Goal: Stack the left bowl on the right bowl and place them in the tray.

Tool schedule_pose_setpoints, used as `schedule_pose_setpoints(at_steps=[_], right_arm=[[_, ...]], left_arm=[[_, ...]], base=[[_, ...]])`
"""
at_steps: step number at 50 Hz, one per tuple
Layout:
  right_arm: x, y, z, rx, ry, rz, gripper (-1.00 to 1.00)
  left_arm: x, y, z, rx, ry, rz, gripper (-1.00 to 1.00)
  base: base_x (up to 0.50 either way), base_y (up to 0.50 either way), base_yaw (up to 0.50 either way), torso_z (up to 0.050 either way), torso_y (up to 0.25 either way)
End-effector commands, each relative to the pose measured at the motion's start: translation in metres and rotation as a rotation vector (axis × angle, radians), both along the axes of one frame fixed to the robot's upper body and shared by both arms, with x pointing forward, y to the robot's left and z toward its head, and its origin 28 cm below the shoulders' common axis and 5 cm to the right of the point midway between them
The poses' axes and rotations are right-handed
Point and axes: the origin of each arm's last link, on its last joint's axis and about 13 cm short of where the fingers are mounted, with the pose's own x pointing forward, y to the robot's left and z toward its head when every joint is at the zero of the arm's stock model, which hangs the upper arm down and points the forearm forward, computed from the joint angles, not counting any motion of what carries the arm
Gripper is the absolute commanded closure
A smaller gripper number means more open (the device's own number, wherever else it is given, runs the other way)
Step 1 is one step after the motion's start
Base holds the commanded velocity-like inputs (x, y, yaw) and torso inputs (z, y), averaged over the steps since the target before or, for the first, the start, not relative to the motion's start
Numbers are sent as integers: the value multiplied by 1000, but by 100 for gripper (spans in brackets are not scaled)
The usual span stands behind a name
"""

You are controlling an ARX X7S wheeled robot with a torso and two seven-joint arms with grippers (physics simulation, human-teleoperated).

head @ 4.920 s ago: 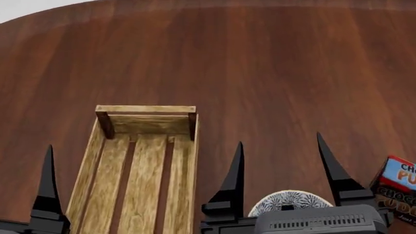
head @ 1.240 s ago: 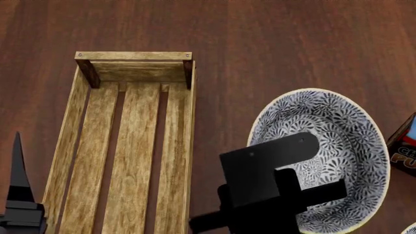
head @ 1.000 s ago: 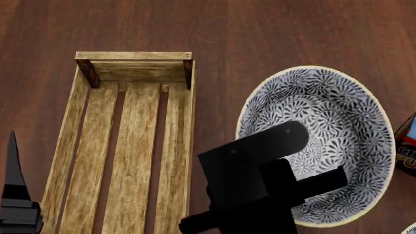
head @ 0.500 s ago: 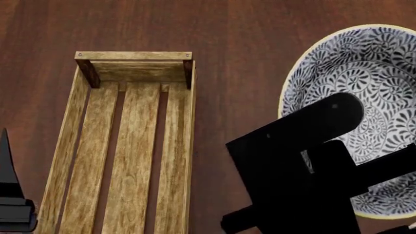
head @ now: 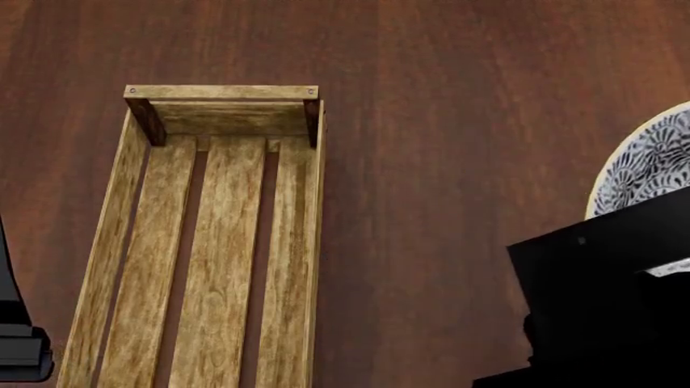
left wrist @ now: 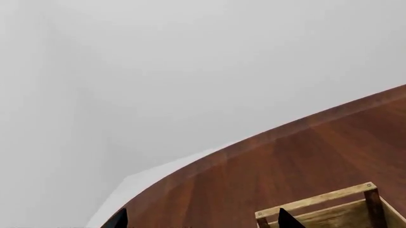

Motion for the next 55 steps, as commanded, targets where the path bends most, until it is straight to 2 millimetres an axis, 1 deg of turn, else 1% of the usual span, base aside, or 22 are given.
schedule_pose_setpoints(at_steps=[1, 14, 17, 23, 28, 33, 55], right_arm=[[-5, -17, 1, -4, 10, -69, 100], [3, -39, 4, 7, 42, -144, 100], [5, -41, 5, 37, 37, -127, 100], [8, -46, 8, 30, 51, -135, 100], [15, -52, 8, 15, 82, -167, 100], [16, -55, 8, 32, 90, -187, 100], [11, -61, -5, 46, 136, -265, 100]], left_arm=[[-1, 0, 0, -2, 2, 0, -100], [-1, 0, 0, -2, 0, -1, -100], [-2, 0, 1, -2, -1, -2, -100], [-2, 0, 1, -2, -1, -3, -100], [-2, -1, 1, 1, -2, -6, -100], [-3, -1, 1, 2, -3, -8, -100], [-3, 1, 2, -3, -2, -4, -100]], base=[[0, 0, 0, 0, 0], [0, 0, 0, 0, 0], [0, 0, 0, 0, 0], [0, 0, 0, 0, 0], [0, 0, 0, 0, 0], [0, 0, 0, 0, 0], [0, 0, 0, 0, 0]])
